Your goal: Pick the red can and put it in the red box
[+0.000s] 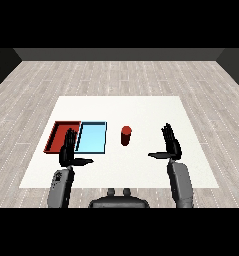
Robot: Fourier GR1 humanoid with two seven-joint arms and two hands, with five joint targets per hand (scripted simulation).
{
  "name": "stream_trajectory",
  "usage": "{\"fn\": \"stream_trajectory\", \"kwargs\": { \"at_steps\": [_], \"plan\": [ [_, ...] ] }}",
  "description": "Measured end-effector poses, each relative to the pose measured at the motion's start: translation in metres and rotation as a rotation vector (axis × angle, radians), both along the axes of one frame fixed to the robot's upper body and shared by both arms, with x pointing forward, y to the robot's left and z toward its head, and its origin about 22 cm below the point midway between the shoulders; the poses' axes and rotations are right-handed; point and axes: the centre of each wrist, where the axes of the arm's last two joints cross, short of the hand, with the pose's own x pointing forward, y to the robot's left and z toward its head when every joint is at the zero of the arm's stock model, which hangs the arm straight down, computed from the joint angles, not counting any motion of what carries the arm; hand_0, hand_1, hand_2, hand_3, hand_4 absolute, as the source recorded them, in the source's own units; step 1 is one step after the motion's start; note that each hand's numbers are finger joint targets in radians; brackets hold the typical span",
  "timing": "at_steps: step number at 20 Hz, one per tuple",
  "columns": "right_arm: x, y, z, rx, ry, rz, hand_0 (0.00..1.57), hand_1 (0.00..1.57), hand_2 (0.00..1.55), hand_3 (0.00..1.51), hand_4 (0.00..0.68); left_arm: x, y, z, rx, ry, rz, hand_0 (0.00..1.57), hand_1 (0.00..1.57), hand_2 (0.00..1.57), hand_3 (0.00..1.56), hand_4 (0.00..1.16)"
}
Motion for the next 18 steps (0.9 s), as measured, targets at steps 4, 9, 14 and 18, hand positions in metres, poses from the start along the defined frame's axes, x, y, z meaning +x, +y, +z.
{"fn": "stream_trajectory", "kwargs": {
  "at_steps": [4, 9, 14, 18],
  "plan": [
    [0.010, 0.005, 0.000, 0.010, 0.015, 0.013, 0.00, 0.00, 0.00, 0.00, 0.000, -0.002, 0.007, -0.001, -0.007, -0.004, -0.002, 0.00, 0.00, 0.00, 0.00, 0.00],
    [0.022, 0.016, 0.000, 0.000, 0.037, 0.022, 0.00, 0.00, 0.00, 0.00, 0.000, -0.003, 0.009, -0.002, -0.013, -0.013, 0.001, 0.00, 0.00, 0.00, 0.00, 0.00],
    [0.039, 0.028, 0.003, 0.000, 0.060, 0.036, 0.00, 0.00, 0.00, 0.00, 0.000, 0.001, 0.006, 0.002, -0.022, -0.024, -0.001, 0.00, 0.00, 0.00, 0.00, 0.00],
    [0.047, 0.041, -0.002, 0.035, 0.082, 0.051, 0.00, 0.00, 0.00, 0.00, 0.000, -0.004, 0.003, -0.002, -0.032, -0.024, 0.003, 0.00, 0.00, 0.00, 0.00, 0.00]
  ]
}}
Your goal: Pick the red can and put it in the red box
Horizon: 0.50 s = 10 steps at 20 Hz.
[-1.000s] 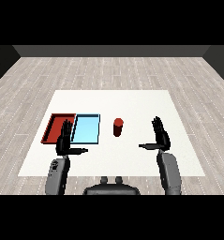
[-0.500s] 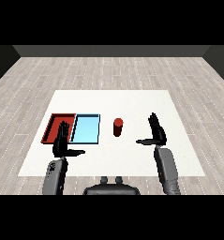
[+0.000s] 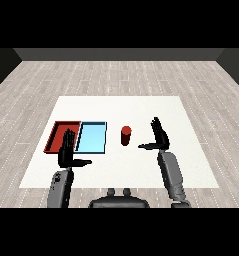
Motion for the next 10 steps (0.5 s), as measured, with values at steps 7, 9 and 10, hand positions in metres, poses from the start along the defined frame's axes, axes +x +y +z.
{"fn": "stream_trajectory", "kwargs": {
  "at_steps": [7, 9, 10],
  "plan": [
    [0.013, 0.017, -0.020, 0.080, 0.051, 0.024, 0.00, 0.00, 0.00, 0.00, 0.000, -0.004, 0.003, 0.007, 0.003, 0.003, 0.009, 0.00, 0.00, 0.00, 0.00, 0.00],
    [0.015, 0.022, -0.029, 0.088, 0.061, 0.024, 0.00, 0.00, 0.00, 0.00, 0.000, -0.003, 0.003, 0.008, 0.004, 0.006, 0.010, 0.00, 0.00, 0.00, 0.00, 0.00],
    [0.017, 0.023, -0.031, 0.091, 0.062, 0.025, 0.00, 0.00, 0.00, 0.00, 0.000, -0.002, 0.006, 0.012, 0.005, 0.007, 0.013, 0.00, 0.00, 0.00, 0.00, 0.00]
  ]
}}
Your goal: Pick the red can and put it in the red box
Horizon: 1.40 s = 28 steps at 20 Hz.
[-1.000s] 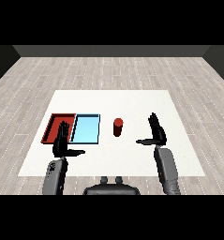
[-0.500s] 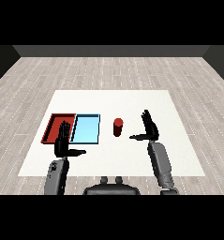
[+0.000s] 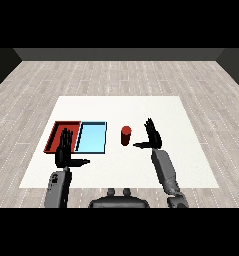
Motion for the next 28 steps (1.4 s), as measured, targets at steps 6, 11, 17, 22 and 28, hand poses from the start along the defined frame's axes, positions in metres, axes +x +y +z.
{"fn": "stream_trajectory", "kwargs": {
  "at_steps": [6, 11, 17, 22, 28],
  "plan": [
    [-0.006, 0.015, -0.016, 0.028, 0.027, 0.006, 0.00, 0.00, 0.00, 0.00, 0.000, -0.001, -0.005, 0.004, -0.003, 0.001, 0.002, 0.00, 0.00, 0.00, 0.00, 0.00],
    [0.002, 0.031, -0.018, 0.057, 0.046, 0.016, 0.00, 0.00, 0.00, 0.00, 0.000, 0.003, -0.003, 0.004, -0.006, -0.004, -0.001, 0.00, 0.00, 0.00, 0.00, 0.00],
    [0.003, 0.043, -0.026, 0.080, 0.059, 0.025, 0.00, 0.00, 0.00, 0.00, 0.000, 0.008, -0.002, -0.005, -0.008, -0.002, -0.006, 0.00, 0.00, 0.00, 0.00, 0.00],
    [0.011, 0.055, -0.027, 0.099, 0.074, 0.040, 0.00, 0.00, 0.00, 0.00, 0.000, 0.003, -0.005, -0.006, -0.012, -0.003, -0.005, 0.00, 0.00, 0.00, 0.00, 0.00],
    [0.015, 0.064, -0.021, 0.104, 0.084, 0.048, 0.00, 0.00, 0.00, 0.00, 0.000, 0.000, -0.005, -0.001, -0.022, -0.013, -0.019, 0.00, 0.00, 0.00, 0.00, 0.00]
  ]
}}
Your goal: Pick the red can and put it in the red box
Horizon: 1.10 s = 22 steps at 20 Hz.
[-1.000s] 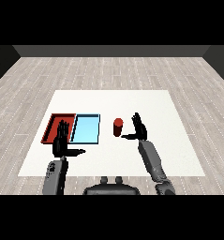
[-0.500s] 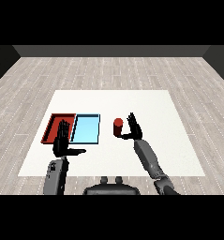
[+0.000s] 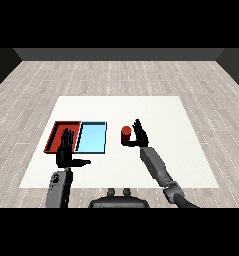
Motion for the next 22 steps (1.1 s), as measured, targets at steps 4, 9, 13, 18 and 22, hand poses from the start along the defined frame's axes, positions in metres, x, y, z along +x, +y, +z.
{"fn": "stream_trajectory", "kwargs": {
  "at_steps": [4, 9, 13, 18, 22],
  "plan": [
    [0.004, 0.003, -0.007, -0.010, 0.017, -0.003, 0.00, 0.00, 0.00, 0.00, 0.000, 0.002, -0.001, 0.000, 0.002, -0.002, 0.003, 0.00, 0.00, 0.00, 0.00, 0.00],
    [0.009, 0.004, -0.014, -0.013, 0.035, -0.013, 0.00, 0.00, 0.00, 0.00, 0.000, 0.004, 0.000, -0.002, 0.001, 0.000, 0.003, 0.00, 0.00, 0.00, 0.00, 0.00],
    [0.012, 0.010, -0.012, -0.015, 0.050, -0.020, 0.00, 0.00, 0.00, 0.00, 0.000, 0.006, -0.001, -0.004, -0.005, 0.001, -0.003, 0.00, 0.00, 0.00, 0.00, 0.00],
    [0.014, 0.018, -0.010, -0.025, 0.046, -0.008, 0.00, 0.00, 0.00, 0.00, 0.000, 0.000, 0.004, 0.001, -0.003, 0.003, 0.003, 0.00, 0.00, 0.00, 0.00, 0.00],
    [0.015, 0.021, -0.007, -0.023, 0.057, -0.002, 0.00, 0.00, 0.00, 0.00, 0.000, 0.004, 0.005, -0.002, -0.002, -0.002, 0.003, 0.00, 0.00, 0.00, 0.00, 0.00]
  ]
}}
